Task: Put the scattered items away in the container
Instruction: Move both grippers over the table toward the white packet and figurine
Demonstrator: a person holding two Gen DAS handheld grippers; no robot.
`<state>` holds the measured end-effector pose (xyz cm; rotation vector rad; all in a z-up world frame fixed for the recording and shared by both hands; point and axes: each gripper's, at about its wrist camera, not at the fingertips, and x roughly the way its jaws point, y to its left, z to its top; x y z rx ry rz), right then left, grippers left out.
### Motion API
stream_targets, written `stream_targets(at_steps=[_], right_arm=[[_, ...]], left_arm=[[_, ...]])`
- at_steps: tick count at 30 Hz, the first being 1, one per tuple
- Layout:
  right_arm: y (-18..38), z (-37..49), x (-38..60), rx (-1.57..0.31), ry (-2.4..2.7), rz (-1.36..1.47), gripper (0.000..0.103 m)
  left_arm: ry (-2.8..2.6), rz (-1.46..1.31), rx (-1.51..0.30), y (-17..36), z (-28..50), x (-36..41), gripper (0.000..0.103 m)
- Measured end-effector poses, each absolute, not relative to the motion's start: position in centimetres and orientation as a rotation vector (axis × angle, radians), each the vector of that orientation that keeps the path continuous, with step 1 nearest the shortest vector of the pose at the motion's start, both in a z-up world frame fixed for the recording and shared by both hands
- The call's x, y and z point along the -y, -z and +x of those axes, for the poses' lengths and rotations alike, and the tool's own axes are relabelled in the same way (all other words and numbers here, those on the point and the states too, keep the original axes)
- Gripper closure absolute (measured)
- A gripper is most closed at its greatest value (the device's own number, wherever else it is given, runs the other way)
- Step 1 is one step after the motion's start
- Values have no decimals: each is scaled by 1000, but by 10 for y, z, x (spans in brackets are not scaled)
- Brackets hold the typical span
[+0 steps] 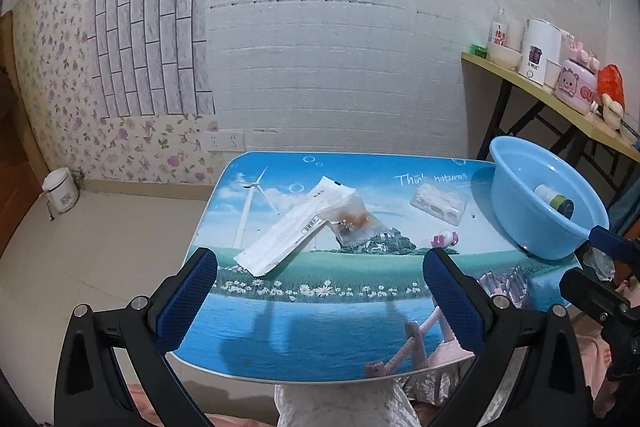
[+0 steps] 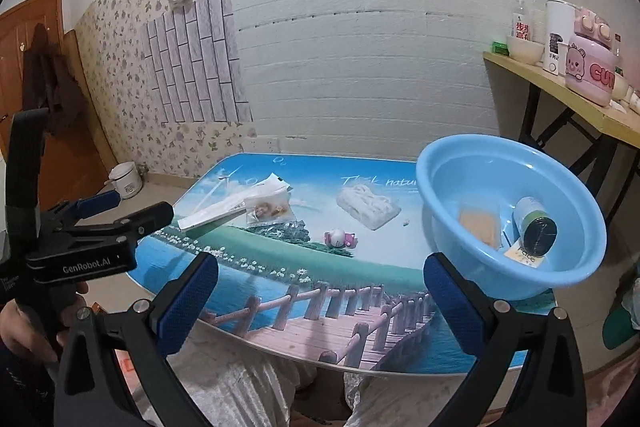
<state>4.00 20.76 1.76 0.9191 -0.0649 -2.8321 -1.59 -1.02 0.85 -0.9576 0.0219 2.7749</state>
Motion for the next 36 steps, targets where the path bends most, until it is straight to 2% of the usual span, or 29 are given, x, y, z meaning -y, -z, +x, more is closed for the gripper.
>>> stream_targets(at_steps=[22,29,36], right_arm=[[-12,41,-212,172,2776,908,0],[-3,35,-205,144,2742,937,7],[8,23,-202,145,2740,988,7]], left_arm=[[-2788,-1054,-66,16,-30,29,0],[-2777,-1092,-69,30,-40,34,0],[-2765,-1120,-88,42,-52,38,0]])
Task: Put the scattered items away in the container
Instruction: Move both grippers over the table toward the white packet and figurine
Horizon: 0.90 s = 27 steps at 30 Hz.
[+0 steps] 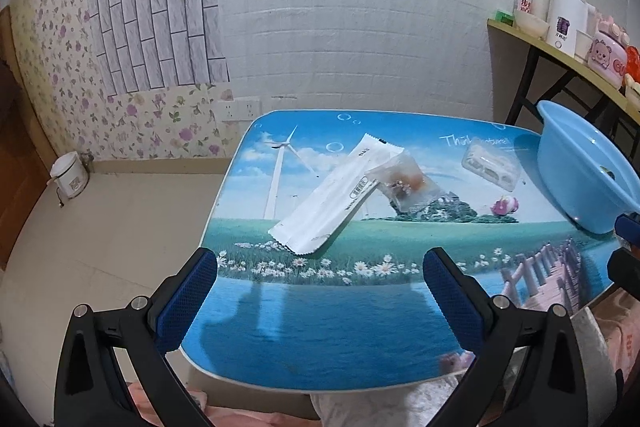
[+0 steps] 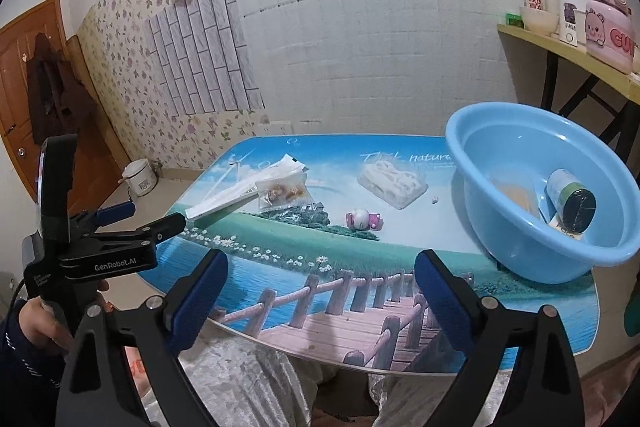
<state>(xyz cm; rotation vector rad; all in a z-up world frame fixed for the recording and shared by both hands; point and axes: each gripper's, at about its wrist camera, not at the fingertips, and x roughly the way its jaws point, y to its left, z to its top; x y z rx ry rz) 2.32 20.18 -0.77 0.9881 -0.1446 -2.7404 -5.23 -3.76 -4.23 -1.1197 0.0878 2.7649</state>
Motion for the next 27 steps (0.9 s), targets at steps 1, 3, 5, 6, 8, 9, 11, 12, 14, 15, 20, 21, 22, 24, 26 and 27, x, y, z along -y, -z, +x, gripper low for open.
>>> stream_targets(at_steps=[1,3,5,6,8,9,11,12,14,15,20,21,22,24,26,27], right_arm=[[9,22,-201,141,2739,993,7],[12,17,-198,131,2739,1005,7],[15,11,-195,119,2736,1017,7],[16,8,-194,114,2736,1021,7],[18,3,-192,105,2736,1029,7],[20,0,-190,101,2735,1035,7],[23,-8,-188,95,2734,1051,7],[25,-14,-188,95,2736,1062,7],[27,-21,-188,100,2738,1071,7],[29,-28,-187,101,2739,1077,7],[35,-50,-183,82,2735,1099,7],[37,-54,-182,79,2731,1104,7],[39,-59,-181,75,2728,1110,7],[43,-67,-179,72,2726,1119,7],[46,-73,-178,70,2721,1129,7],[48,-76,-177,63,2716,1132,7]], left_arm=[[-2761,-1122,-94,44,-56,38,0],[-2758,-1123,-110,46,-61,38,0],[-2755,-1121,-131,48,-68,38,0],[-2752,-1121,-137,49,-72,38,0],[-2744,-1125,-147,52,-80,38,0],[-2741,-1128,-151,53,-83,39,0],[-2721,-1144,-167,59,-93,38,0],[-2714,-1150,-176,61,-97,37,0],[-2702,-1157,-206,66,-105,36,0],[-2696,-1158,-218,68,-109,35,0],[-2637,-1176,-291,77,-129,30,0],[-2629,-1175,-304,78,-132,29,0],[-2620,-1174,-317,79,-135,28,0],[-2599,-1171,-335,81,-140,26,0],[-2572,-1172,-344,84,-144,24,0],[-2559,-1172,-349,86,-146,22,0]])
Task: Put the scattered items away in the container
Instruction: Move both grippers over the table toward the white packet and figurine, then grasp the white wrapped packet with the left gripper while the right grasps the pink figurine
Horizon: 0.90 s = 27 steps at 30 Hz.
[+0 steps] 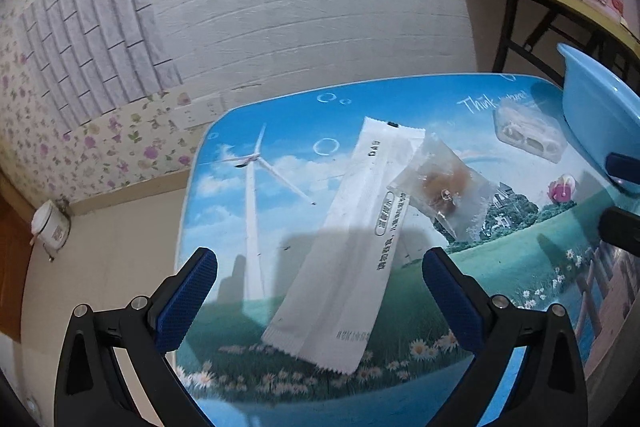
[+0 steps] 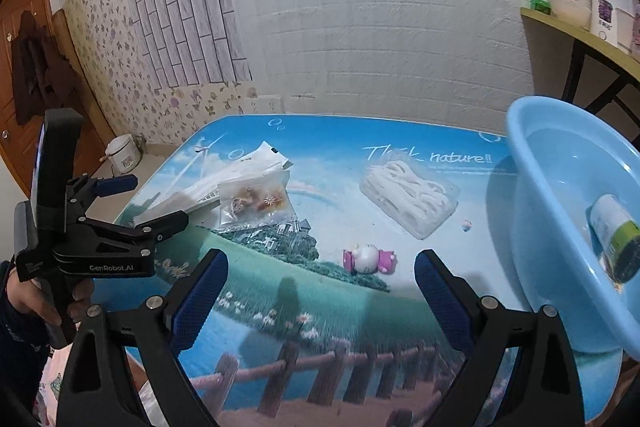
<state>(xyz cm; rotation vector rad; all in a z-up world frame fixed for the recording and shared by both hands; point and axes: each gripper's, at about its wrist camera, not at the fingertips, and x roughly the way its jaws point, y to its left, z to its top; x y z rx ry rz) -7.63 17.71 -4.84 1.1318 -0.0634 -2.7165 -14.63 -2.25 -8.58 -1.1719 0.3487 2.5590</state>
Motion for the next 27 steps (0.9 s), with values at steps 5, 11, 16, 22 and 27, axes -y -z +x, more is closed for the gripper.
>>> stream_targets(at_steps=[5,11,16,22,27], right_arm=[[60,-90,-172,36,2709,1160,7],[70,-98,-173,43,2709,1203,7],[73,-103,-172,38,2722,1225,7],[78,-108,-177,42,2744,1267,10],[81,-112,-183,60,2756,1299,11]], left_arm=[[-2508,-1160,-360,90,-150,18,0],[-2420,-1233,-339,99,-160,14,0],[-2401,-1272,-264,101,-168,21,2],[-2433,-1255,-231,100,-170,26,21],[-2412,-1206,-255,98,-164,22,36]])
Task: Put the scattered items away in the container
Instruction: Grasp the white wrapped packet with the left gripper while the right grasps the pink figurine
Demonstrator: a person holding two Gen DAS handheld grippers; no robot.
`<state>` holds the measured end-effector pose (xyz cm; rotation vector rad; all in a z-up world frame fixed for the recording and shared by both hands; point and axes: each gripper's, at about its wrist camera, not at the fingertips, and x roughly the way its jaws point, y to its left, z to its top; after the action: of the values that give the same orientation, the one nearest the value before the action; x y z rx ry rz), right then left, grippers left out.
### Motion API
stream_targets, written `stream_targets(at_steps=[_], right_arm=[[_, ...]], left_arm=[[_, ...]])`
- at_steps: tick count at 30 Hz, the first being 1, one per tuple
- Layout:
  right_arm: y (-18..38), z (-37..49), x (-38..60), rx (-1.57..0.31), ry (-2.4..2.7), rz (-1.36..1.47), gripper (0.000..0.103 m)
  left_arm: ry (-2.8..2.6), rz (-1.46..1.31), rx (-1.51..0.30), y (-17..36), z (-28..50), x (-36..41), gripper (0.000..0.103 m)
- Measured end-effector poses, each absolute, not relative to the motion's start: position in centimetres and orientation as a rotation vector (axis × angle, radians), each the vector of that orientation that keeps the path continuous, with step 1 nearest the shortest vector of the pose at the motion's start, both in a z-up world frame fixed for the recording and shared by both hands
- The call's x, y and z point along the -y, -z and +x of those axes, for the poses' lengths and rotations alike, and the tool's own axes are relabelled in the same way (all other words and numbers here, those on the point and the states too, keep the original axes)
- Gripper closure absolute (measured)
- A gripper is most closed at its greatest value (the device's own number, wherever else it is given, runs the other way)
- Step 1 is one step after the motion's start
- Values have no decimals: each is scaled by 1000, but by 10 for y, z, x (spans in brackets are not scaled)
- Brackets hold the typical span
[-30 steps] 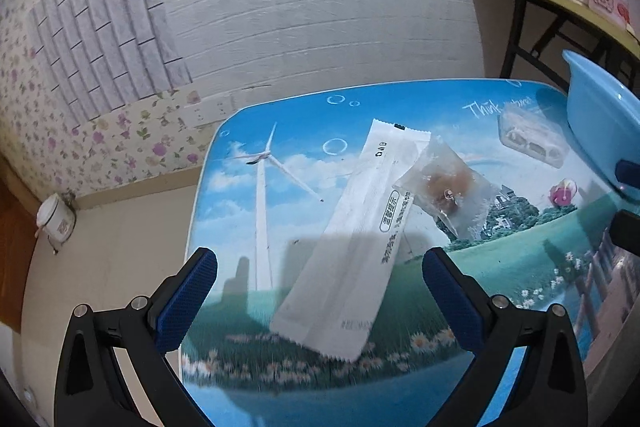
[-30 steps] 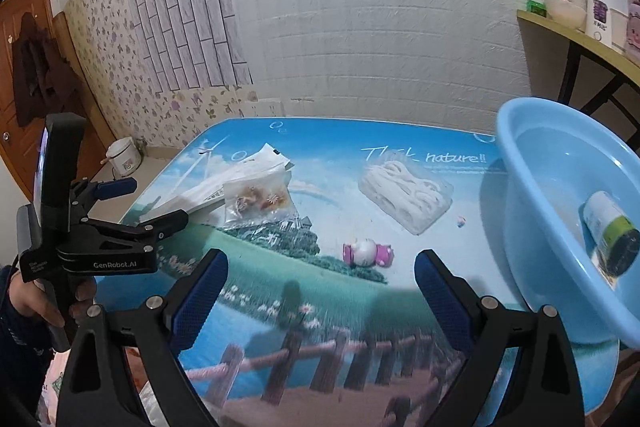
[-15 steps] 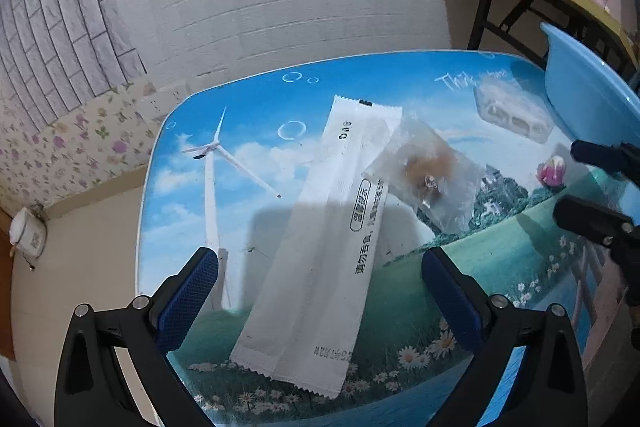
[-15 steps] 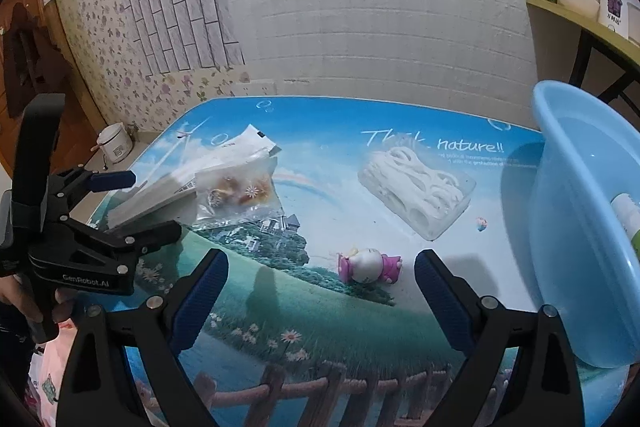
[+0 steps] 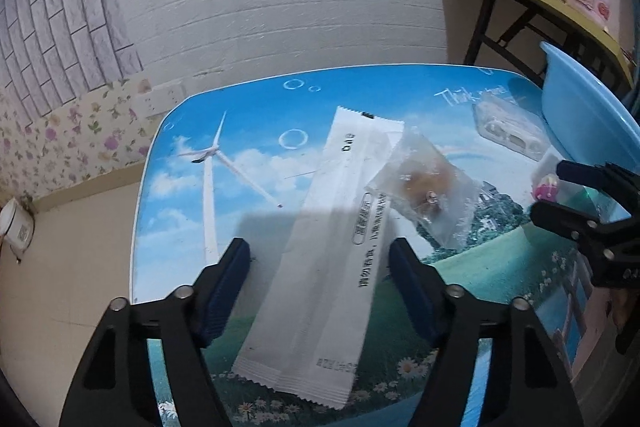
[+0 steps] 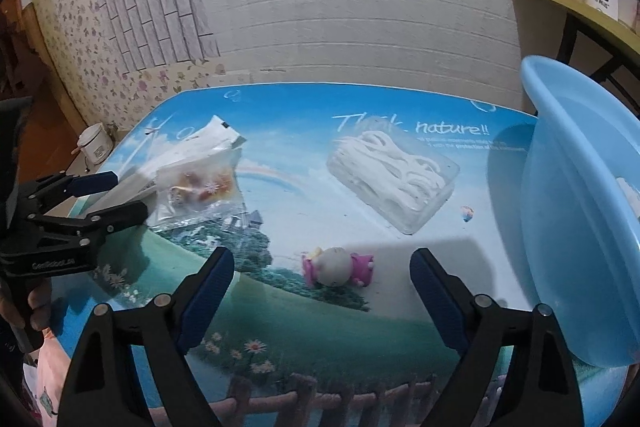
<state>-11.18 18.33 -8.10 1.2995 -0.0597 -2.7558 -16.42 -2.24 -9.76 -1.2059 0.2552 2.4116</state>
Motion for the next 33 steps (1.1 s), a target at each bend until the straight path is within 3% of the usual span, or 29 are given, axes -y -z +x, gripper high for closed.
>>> stream_targets(at_steps=[7,11,15,19,24,28,33], right_arm=[[86,-117,-184,57,2763,1344,12],[85,-116,-184,49,2770,1350,13],[83,-115,-183,41,2779,1346,17],[80,-112,-181,-3,2786,1335,29],[78,-107,-185,-25,2783,1302,47],[79,-105,-189,-30,2788,1285,67],[82,-106,-187,-18,2788,1277,67]], left_arm=[[-2421,-1175,-246,94,-159,23,65],[-2426,-1166,-249,94,-156,21,73],[-2427,-1162,-238,94,-156,22,77],[-2437,-1159,-232,94,-154,23,78],[-2491,-1141,-199,91,-152,29,79],[-2531,-1134,-179,89,-153,33,79],[-2536,-1112,-203,84,-144,29,79]])
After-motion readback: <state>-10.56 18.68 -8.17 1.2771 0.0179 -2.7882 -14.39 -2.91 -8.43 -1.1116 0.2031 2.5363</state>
